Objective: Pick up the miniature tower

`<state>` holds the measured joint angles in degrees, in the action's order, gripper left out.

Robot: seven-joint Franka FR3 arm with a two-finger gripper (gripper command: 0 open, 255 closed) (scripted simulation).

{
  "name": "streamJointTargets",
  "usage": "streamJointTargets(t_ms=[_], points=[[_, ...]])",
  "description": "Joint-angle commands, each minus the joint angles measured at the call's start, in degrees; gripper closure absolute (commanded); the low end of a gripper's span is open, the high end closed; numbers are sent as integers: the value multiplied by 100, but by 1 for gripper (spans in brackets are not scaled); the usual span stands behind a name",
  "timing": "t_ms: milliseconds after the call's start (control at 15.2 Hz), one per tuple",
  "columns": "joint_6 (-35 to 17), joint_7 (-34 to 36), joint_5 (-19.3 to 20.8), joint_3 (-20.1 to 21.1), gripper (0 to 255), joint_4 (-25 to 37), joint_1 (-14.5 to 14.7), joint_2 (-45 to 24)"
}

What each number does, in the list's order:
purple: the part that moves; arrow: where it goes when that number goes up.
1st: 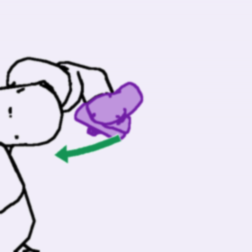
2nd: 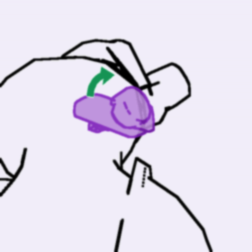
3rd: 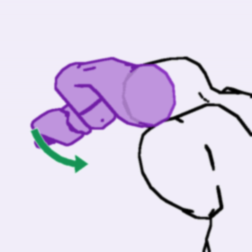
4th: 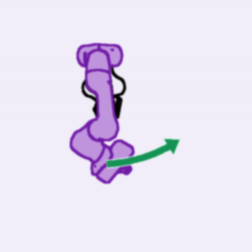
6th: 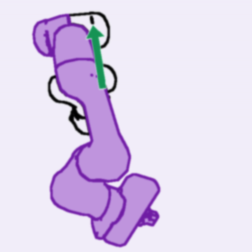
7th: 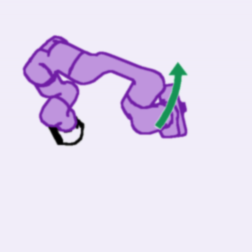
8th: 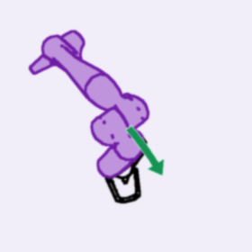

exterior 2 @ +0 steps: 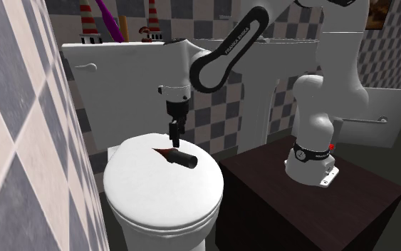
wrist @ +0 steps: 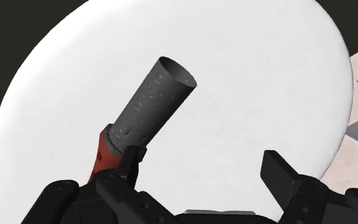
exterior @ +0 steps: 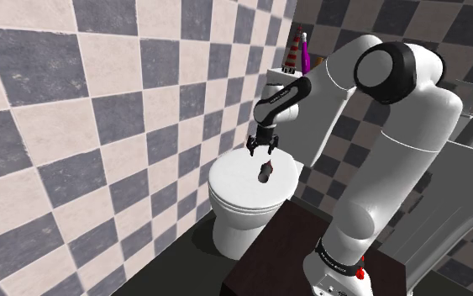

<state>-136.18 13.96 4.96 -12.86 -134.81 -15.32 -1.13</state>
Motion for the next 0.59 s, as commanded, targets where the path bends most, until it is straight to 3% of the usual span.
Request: streamJointTargets(t_ms=[0, 528], points=[[-256, 39, 7, -100, 0, 98, -102, -364], [-896, 187, -153, -389, 0, 832, -498, -1790]])
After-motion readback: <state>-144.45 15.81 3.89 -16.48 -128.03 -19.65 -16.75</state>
